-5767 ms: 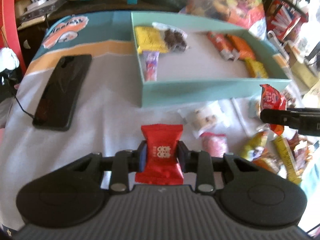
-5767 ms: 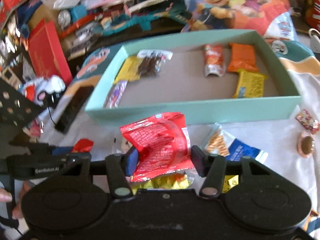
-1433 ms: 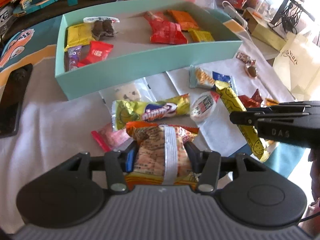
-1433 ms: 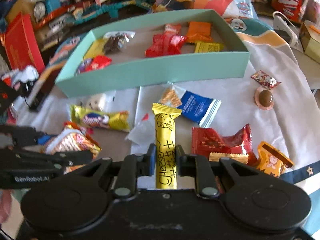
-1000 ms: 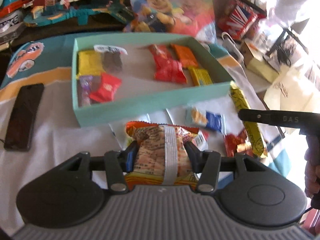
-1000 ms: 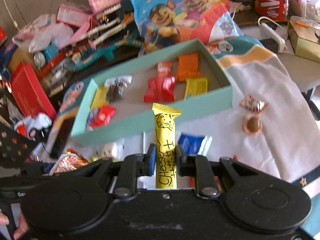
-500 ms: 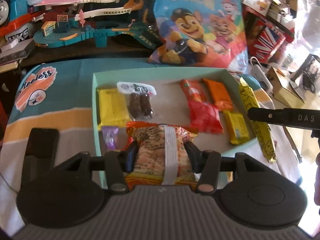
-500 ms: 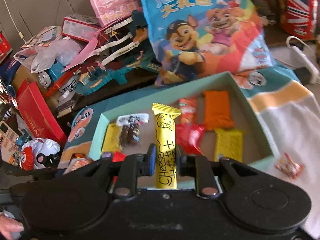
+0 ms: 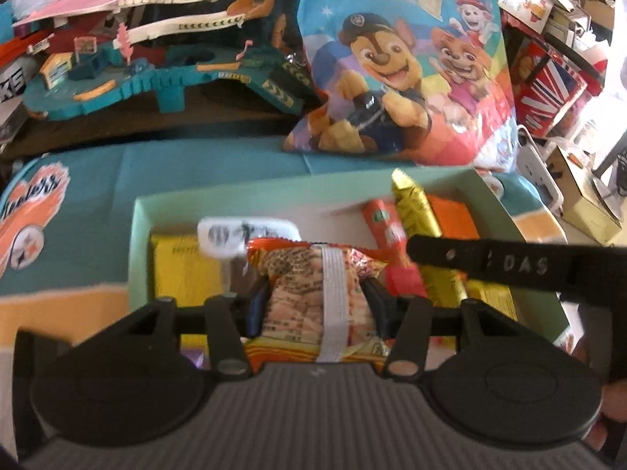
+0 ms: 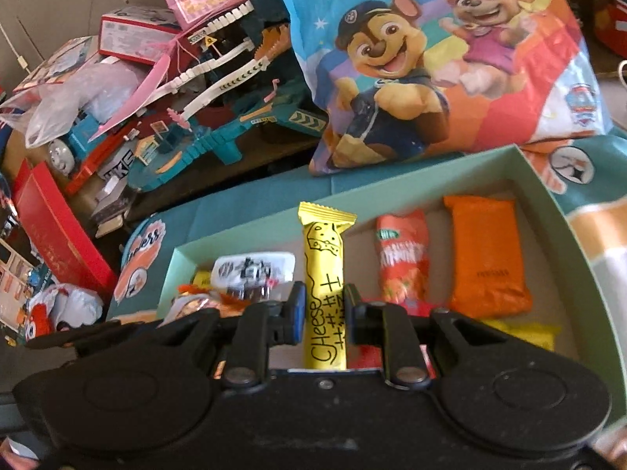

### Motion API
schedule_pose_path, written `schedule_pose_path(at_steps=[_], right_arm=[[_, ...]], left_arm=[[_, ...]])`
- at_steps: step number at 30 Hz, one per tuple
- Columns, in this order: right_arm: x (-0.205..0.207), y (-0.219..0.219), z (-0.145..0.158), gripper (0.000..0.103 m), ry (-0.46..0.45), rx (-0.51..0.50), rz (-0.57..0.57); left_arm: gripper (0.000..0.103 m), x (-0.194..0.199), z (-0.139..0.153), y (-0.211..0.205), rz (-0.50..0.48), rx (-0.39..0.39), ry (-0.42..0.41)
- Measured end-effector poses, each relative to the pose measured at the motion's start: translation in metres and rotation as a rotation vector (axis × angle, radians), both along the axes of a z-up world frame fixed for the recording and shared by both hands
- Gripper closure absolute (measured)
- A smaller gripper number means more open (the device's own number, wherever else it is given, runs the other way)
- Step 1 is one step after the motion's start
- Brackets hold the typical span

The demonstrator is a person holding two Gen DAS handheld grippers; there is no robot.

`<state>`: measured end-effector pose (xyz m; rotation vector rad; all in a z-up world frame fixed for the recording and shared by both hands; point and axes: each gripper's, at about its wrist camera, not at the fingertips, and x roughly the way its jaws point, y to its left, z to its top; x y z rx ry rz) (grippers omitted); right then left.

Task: Organize snacks
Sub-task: 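Lower the yellow stick into the tray with the right gripper while the left lowers the cracker pack, then grasp the red chocolate pack with the right gripper while the left grasps the yellow Jumbo stick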

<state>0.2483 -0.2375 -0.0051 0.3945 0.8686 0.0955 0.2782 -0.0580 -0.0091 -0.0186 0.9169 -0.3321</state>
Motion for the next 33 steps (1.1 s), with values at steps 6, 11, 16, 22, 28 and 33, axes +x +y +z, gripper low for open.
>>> schedule_pose_path(at_steps=[6, 11, 16, 22, 28, 33], right_arm=[[0.032, 0.000, -0.009, 0.049, 0.004, 0.034, -0.014], [0.029, 0.003, -0.005, 0.008, -0.027, -0.012, -0.014], [0.013, -0.004, 0.000, 0.000, -0.020, -0.024, -0.031], [-0.023, -0.008, 0.011, 0.000, -0.008, -0.047, -0.031], [-0.070, -0.014, 0.021, 0.000, -0.007, -0.050, -0.043], [-0.111, -0.022, 0.019, 0.000, 0.017, -0.050, -0.056]], left_arm=[[0.011, 0.029, -0.007, -0.011, 0.044, 0.057, -0.036], [0.000, 0.024, -0.011, -0.006, 0.060, 0.063, -0.036], [0.000, 0.007, -0.016, 0.001, 0.052, 0.076, 0.002], [0.000, -0.028, -0.009, 0.010, 0.047, 0.081, 0.016], [0.000, -0.070, -0.002, 0.017, 0.031, 0.083, 0.020], [0.000, -0.109, -0.008, 0.017, -0.015, 0.098, 0.033]])
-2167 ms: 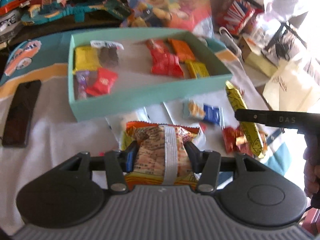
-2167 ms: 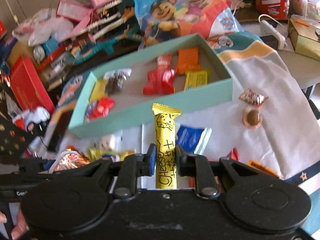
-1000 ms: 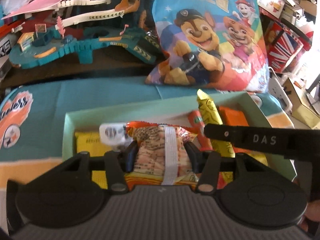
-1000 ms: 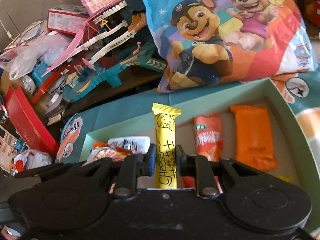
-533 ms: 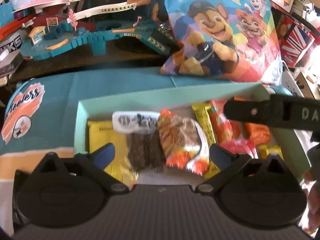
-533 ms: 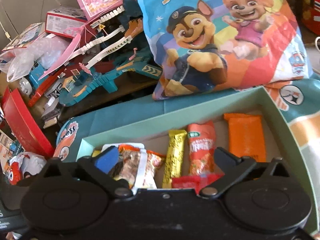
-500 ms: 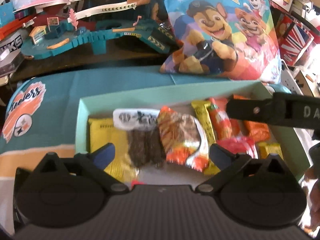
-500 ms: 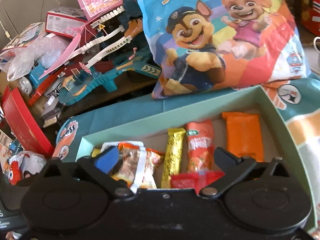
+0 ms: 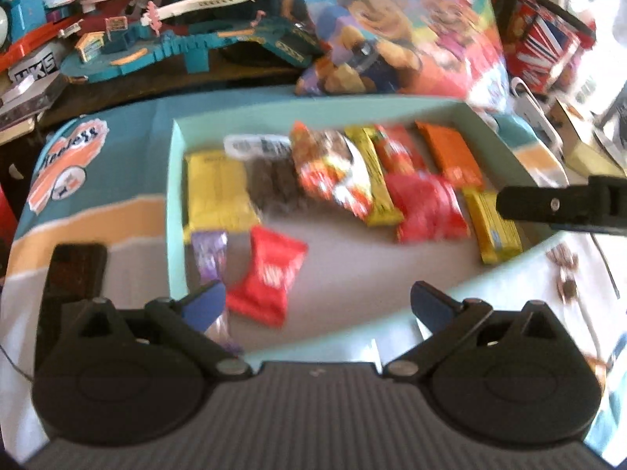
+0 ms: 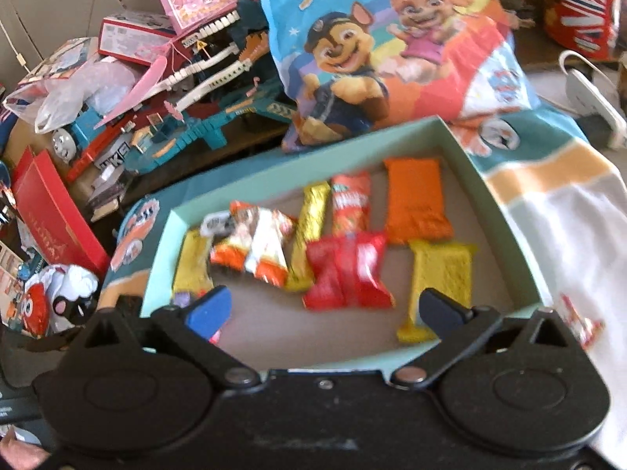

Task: Organize snacks
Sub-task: 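Grasp the red chocolate pack with the right gripper while the left grasps the yellow Jumbo stick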

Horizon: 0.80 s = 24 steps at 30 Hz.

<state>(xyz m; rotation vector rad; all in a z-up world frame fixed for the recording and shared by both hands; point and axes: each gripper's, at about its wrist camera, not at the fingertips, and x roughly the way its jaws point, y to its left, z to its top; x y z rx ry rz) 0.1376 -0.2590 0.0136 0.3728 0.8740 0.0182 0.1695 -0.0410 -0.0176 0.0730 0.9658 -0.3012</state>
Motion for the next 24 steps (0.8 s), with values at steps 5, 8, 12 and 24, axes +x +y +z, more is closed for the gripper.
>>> schedule_pose_path(at_steps=[5, 8, 12, 24], right_arm=[[-0.042, -0.014, -0.009, 0.000, 0.037, -0.007, -0.031], [-0.068, -0.026, -0.016, 0.000, 0.066, -0.002, -0.072], [-0.098, -0.038, -0.026, 0.000, 0.098, 0.015, -0.129], [-0.169, -0.035, -0.040, 0.000, 0.119, -0.016, -0.187]], left_arm=[[0.000, -0.038, -0.012, -0.009, -0.104, 0.052, 0.011], [0.000, -0.053, -0.022, -0.018, -0.170, 0.085, 0.020], [0.000, -0.068, -0.034, -0.032, -0.237, 0.129, 0.034], [0.043, -0.103, -0.048, -0.033, -0.262, 0.046, 0.138]])
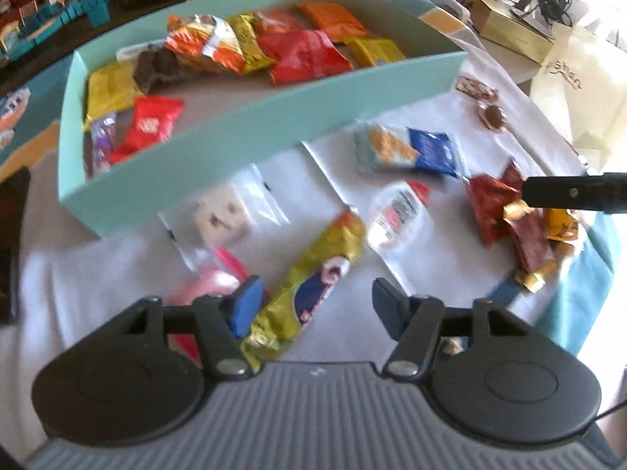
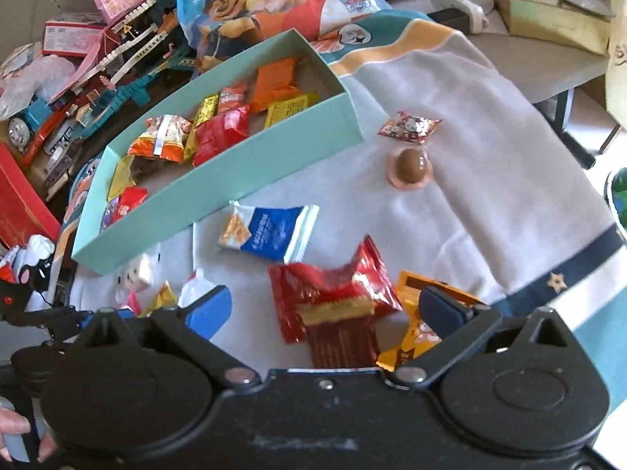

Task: Organize snacks
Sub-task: 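Grasp the red chocolate pack with the right gripper while the left grasps the yellow Jumbo stick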

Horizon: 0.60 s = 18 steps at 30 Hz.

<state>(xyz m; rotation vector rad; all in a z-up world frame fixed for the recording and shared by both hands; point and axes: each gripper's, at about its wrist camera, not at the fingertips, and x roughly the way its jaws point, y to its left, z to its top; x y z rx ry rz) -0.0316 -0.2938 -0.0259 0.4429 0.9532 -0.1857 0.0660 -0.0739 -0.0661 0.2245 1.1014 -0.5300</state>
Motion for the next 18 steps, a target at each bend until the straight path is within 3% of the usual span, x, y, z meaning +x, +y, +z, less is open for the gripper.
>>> schedule_pose_path(at_steps=[5, 8, 12, 14, 17, 18], right_arm=[[-0.019, 0.006, 0.011, 0.000, -0.049, -0.027, -0.019], [-0.027, 0.007, 0.015, 0.011, -0.064, -0.038, 0.000], [-0.032, 0.016, 0.008, 0.035, -0.039, -0.021, 0.046], [-0.031, 0.021, 0.001, 0.041, -0.021, -0.029, 0.055], [-0.027, 0.026, -0.009, 0.041, 0.003, -0.059, 0.060], [-0.024, 0.028, -0.011, 0.041, 0.009, -0.079, 0.065]], left_arm=[[0.041, -0.021, 0.001, 0.000, 0.002, -0.042, 0.025], [0.039, -0.021, 0.001, 0.003, 0.026, -0.016, 0.004], [0.035, -0.013, 0.001, 0.004, 0.047, -0.002, -0.012], [0.032, -0.009, 0.001, 0.000, 0.040, 0.011, -0.023], [0.032, -0.005, -0.006, -0.010, 0.019, 0.034, -0.022], [0.039, -0.005, -0.008, -0.012, 0.015, 0.034, -0.021]])
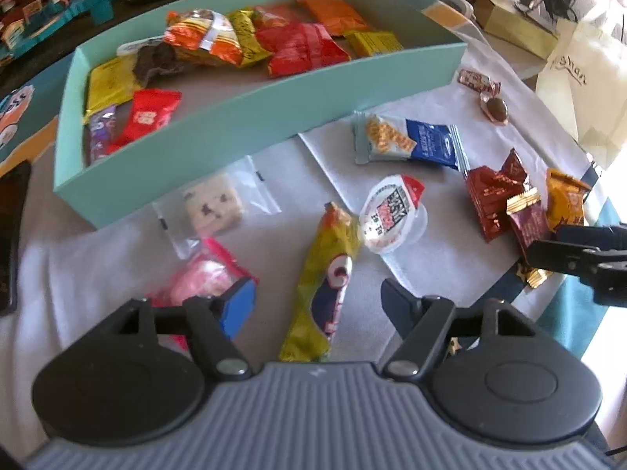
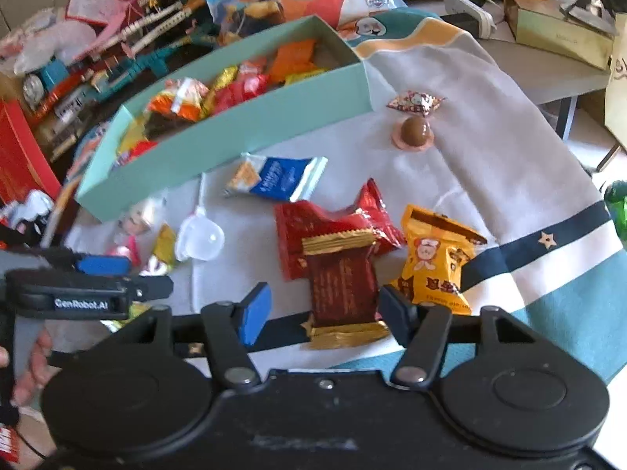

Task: Organize snacks
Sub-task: 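Grasp the red chocolate pack with the right gripper while the left grasps the yellow Jumbo stick, then place the chocolate pack in the tray with the right gripper while the left places the Jumbo stick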

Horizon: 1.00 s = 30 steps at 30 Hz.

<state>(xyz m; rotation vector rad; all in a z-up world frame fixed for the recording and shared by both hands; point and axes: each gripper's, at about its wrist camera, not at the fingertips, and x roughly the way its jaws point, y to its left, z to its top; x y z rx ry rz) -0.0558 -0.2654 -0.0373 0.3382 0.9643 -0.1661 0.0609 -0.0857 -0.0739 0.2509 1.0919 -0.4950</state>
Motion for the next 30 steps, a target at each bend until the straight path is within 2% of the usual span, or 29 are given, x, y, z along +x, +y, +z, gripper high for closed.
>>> schedule_pose_path(at_steps=[1, 3, 5, 6, 8, 9, 10, 12, 15, 17, 18, 19, 25, 30], right_arm=[[0.003, 0.002, -0.002, 0.041, 0.001, -0.020, 0.009], [0.005, 0.009, -0.005, 0.041, 0.003, -0.076, 0.033], [0.010, 0.017, -0.009, 0.042, 0.007, -0.121, 0.060], [0.012, 0.020, -0.011, 0.051, 0.011, -0.132, 0.071], [0.017, 0.027, -0.017, 0.059, 0.020, -0.157, 0.087], [0.017, 0.031, -0.018, 0.061, 0.012, -0.183, 0.095], [0.017, 0.034, -0.019, 0.062, 0.011, -0.197, 0.104], [0.017, 0.034, -0.019, 0.064, 0.005, -0.187, 0.103], [0.018, 0.029, -0.017, 0.066, 0.006, -0.143, 0.083], [0.017, 0.025, -0.016, 0.066, 0.007, -0.101, 0.072], [0.017, 0.024, -0.015, 0.066, 0.007, -0.086, 0.070], [0.015, 0.023, -0.013, 0.066, 0.005, -0.073, 0.069], [0.012, 0.022, 0.004, 0.066, -0.028, -0.012, 0.077], [0.022, 0.023, 0.028, 0.066, -0.084, 0.028, 0.085]], left_arm=[[0.058, -0.001, -0.002, -0.001, 0.000, -0.001, 0.000], [0.080, -0.005, -0.001, -0.001, 0.005, 0.022, -0.039], [0.080, -0.005, 0.000, 0.004, 0.017, 0.005, -0.025], [0.080, -0.005, 0.000, 0.007, 0.026, -0.001, -0.019], [0.079, -0.004, 0.001, 0.013, 0.041, -0.002, -0.012], [0.077, -0.004, 0.001, 0.016, 0.049, -0.004, -0.009], [0.070, -0.003, 0.001, 0.019, 0.056, -0.002, -0.006], [0.061, -0.002, 0.000, 0.021, 0.060, 0.004, -0.006], [0.058, -0.002, 0.000, 0.020, 0.052, 0.012, -0.012], [0.063, -0.005, -0.001, 0.016, 0.035, 0.034, -0.032], [0.082, -0.008, -0.002, 0.014, 0.027, 0.043, -0.048], [0.089, -0.009, -0.001, 0.013, 0.023, 0.037, -0.052], [0.091, -0.008, 0.010, 0.028, 0.076, -0.035, -0.030], [0.091, -0.007, 0.033, 0.048, 0.121, -0.110, -0.049]])
